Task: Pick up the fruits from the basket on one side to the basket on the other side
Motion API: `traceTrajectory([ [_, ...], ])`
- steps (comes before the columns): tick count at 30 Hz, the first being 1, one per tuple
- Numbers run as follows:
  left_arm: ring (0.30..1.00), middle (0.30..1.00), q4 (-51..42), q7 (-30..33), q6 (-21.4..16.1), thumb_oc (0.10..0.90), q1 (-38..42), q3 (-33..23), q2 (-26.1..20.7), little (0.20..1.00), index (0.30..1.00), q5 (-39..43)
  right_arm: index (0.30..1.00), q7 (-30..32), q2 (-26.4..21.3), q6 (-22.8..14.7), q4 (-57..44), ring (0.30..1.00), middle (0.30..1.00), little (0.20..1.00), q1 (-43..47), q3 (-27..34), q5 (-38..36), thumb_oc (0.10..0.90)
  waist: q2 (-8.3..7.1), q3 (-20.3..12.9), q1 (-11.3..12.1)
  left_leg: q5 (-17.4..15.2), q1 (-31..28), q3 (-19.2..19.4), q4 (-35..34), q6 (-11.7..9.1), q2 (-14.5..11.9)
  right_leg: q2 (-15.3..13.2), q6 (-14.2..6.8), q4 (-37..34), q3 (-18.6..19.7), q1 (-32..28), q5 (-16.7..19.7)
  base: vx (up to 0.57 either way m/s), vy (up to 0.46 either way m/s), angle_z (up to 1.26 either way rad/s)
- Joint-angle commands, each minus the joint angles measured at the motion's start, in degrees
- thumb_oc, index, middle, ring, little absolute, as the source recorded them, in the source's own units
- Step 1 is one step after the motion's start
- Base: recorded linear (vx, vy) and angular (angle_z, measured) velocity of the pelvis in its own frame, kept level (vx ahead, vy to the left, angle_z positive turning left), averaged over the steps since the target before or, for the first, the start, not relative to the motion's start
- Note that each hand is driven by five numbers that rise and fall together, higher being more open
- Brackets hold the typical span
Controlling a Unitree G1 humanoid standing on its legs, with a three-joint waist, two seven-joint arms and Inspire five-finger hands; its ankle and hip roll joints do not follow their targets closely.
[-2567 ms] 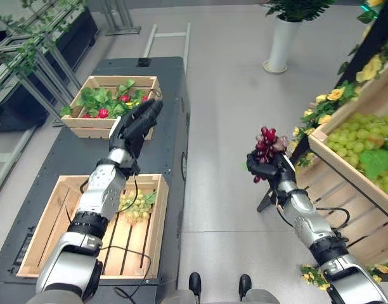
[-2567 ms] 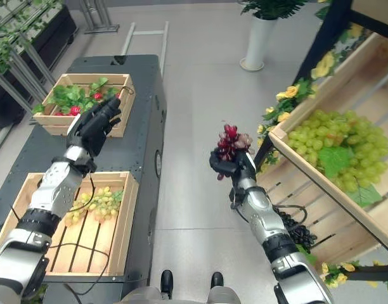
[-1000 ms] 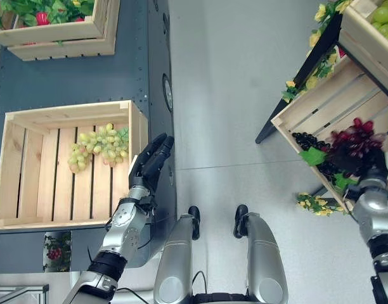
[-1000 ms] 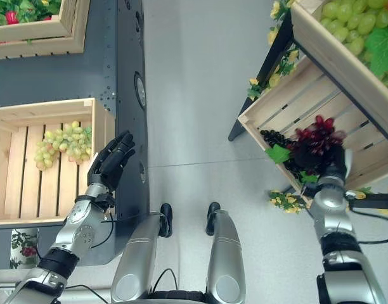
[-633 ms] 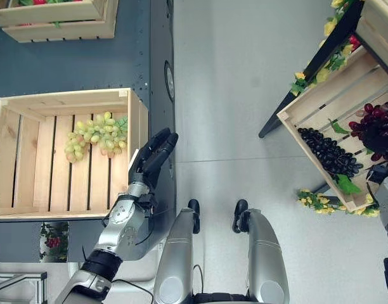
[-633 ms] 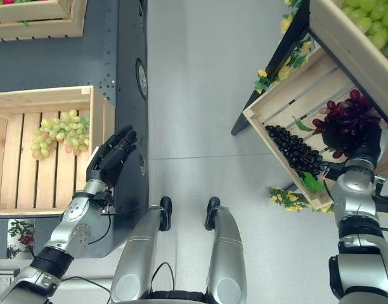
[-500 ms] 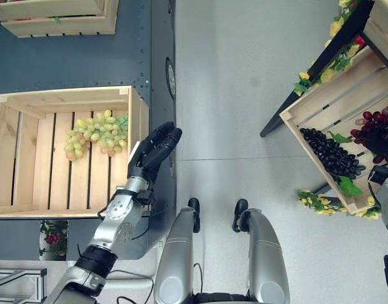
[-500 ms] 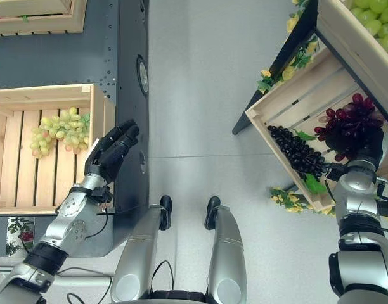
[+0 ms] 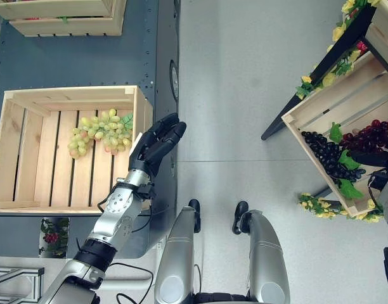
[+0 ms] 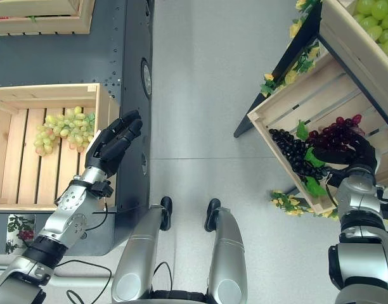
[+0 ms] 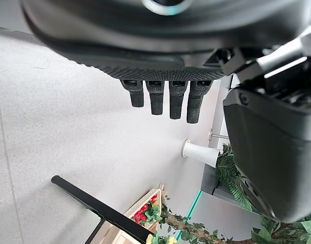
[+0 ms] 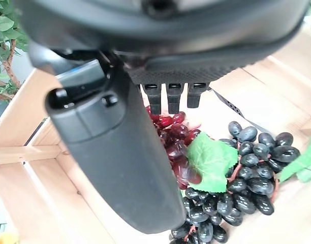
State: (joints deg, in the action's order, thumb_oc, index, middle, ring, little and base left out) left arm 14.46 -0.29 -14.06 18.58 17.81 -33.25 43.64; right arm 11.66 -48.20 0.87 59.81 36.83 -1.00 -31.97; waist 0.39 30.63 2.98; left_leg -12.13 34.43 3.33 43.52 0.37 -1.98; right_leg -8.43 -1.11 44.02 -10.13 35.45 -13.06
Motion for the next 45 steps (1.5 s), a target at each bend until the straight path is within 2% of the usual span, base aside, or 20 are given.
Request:
traceTrajectory([
  [1, 0.900, 0.900, -7.7, -1.8, -5.5, 0.800, 0.5, -1.4, -1.5, 0.900, 0.900, 0.3, 0.900, -0.6, -8.9, -2.9, 0.6, 0.900, 0.900, 0.900, 3.6, -0.2, -1.9, 0.800, -0.53, -0.8, 0.6, -5.0, -6.1, 4.1, -3.3, 2.4, 3.2, 2.1, 1.6, 0.2, -1.9, -6.8, -1.6, 0.00, 0.000, 0.00],
  [12, 0.900, 0.900, -7.7, -2.7, -5.9, 0.800, 0.1, -2.3, -0.3, 0.900, 0.900, -1.4, 0.900, -4.8, -4.8, -4.0, -3.6, 0.900, 0.900, 0.900, -0.5, -1.2, -1.6, 0.800, -1.96, -0.8, 0.7, -4.8, -9.3, 4.0, -5.6, 2.8, 3.1, 2.5, 1.1, -2.8, -1.7, -9.7, -0.6, 0.01, 0.009, 0.00],
  [18, 0.900, 0.900, -7.0, -3.6, -5.7, 0.800, 0.5, -3.1, -0.9, 0.900, 0.900, -1.6, 0.900, -3.5, -1.9, -3.8, -5.5, 0.900, 0.900, 0.900, -3.6, -1.5, -1.4, 0.800, -4.10, -0.8, 0.7, -4.9, -10.0, 3.5, -6.3, 3.1, 2.7, 3.4, 0.6, -5.1, -1.6, -10.9, 0.6, 0.00, 0.000, 0.00],
  [24, 0.900, 0.900, -7.7, -3.2, -5.8, 0.800, 0.7, -2.8, -1.4, 0.900, 0.900, -2.4, 0.900, 1.9, -0.8, -4.4, -9.3, 0.900, 0.900, 0.900, -4.8, -2.6, 0.9, 0.800, -5.12, -0.8, 0.5, -4.7, -9.7, 3.2, -6.9, 3.2, 2.5, 4.0, 0.4, -6.5, -1.5, -10.7, 1.4, 0.00, 0.000, 0.00],
  [27, 0.900, 0.900, -7.7, -2.4, -6.3, 0.800, 0.8, -2.9, -0.9, 0.900, 0.900, -2.5, 0.900, 6.6, 0.3, -7.0, -13.7, 0.900, 0.900, 0.900, -5.8, -3.3, 7.3, 0.800, -5.21, -0.8, 0.0, -4.5, -9.2, 3.3, -7.2, 3.3, 2.4, 4.2, 0.4, -6.6, -1.3, -10.0, 1.6, -0.02, 0.032, -0.01],
  [29, 0.900, 0.900, -7.6, -1.7, -7.2, 0.800, 0.1, -3.1, 0.2, 0.900, 0.900, -3.6, 0.900, 10.9, 1.9, -7.0, -22.1, 0.900, 0.900, 0.900, -7.8, -5.0, 13.4, 0.800, -5.23, -0.8, -0.6, -4.1, -9.2, 3.5, -7.9, 3.3, 2.5, 4.3, 0.3, -6.8, -1.0, -9.6, 1.7, -0.02, 0.062, -0.01],
  [33, 0.900, 0.900, -7.8, -1.3, -8.5, 0.800, -1.6, -4.0, 1.7, 0.900, 0.900, -4.5, 0.900, 13.1, 6.3, -5.7, -34.2, 0.900, 0.900, 0.900, -13.8, -6.0, 21.1, 0.800, -5.12, -0.8, -1.8, -3.5, -9.9, 4.2, -9.5, 3.6, 2.5, 4.7, 0.0, -7.7, -0.1, -9.4, 1.9, -0.01, 0.059, -0.01],
  [37, 0.900, 0.900, -8.0, -0.6, -10.3, 0.800, -3.4, -4.8, 3.6, 0.900, 0.900, -6.0, 0.900, 12.5, 11.5, -6.5, -41.3, 0.900, 0.900, 0.900, -20.7, -6.4, 23.8, 0.800, -5.11, -0.8, -2.9, -3.0, -11.1, 4.9, -11.4, 3.6, 2.5, 5.1, -0.3, -9.0, 0.7, -10.0, 1.9, -0.01, 0.060, -0.06],
  [39, 0.900, 0.900, -8.0, 0.0, -11.7, 0.800, -4.6, -5.2, 5.0, 0.900, 0.900, -6.9, 0.900, 12.3, 15.1, -8.2, -44.7, 0.900, 0.900, 0.900, -26.2, -6.7, 23.1, 0.800, -5.00, -0.8, -3.8, -2.8, -12.2, 5.6, -12.5, 3.7, 2.4, 5.3, -0.5, -9.8, 1.2, -10.6, 1.9, -0.01, 0.062, -0.06],
  [42, 0.900, 0.900, -7.7, 0.4, -12.6, 0.800, -5.1, -5.4, 6.1, 0.900, 0.900, -7.3, 0.900, 12.3, 18.4, -9.8, -45.3, 0.900, 0.900, 0.900, -28.5, -7.1, 21.8, 0.800, -4.93, -0.8, -4.4, -2.5, -13.2, 6.1, -13.5, 3.7, 2.4, 5.5, -0.6, -10.6, 1.6, -11.2, 2.0, 0.00, 0.039, -0.08],
  [45, 0.900, 0.900, -8.0, 1.5, -13.1, 0.800, -5.2, -4.8, 7.5, 0.900, 0.900, -8.1, 0.900, 15.2, 21.8, -12.3, -46.7, 0.900, 0.900, 0.900, -30.3, -8.2, 22.5, 0.800, -4.54, -0.8, -5.1, -2.3, -14.1, 6.5, -14.2, 3.7, 2.4, 5.6, -0.6, -11.2, 2.0, -11.8, 2.0, 0.00, 0.054, -0.08],
])
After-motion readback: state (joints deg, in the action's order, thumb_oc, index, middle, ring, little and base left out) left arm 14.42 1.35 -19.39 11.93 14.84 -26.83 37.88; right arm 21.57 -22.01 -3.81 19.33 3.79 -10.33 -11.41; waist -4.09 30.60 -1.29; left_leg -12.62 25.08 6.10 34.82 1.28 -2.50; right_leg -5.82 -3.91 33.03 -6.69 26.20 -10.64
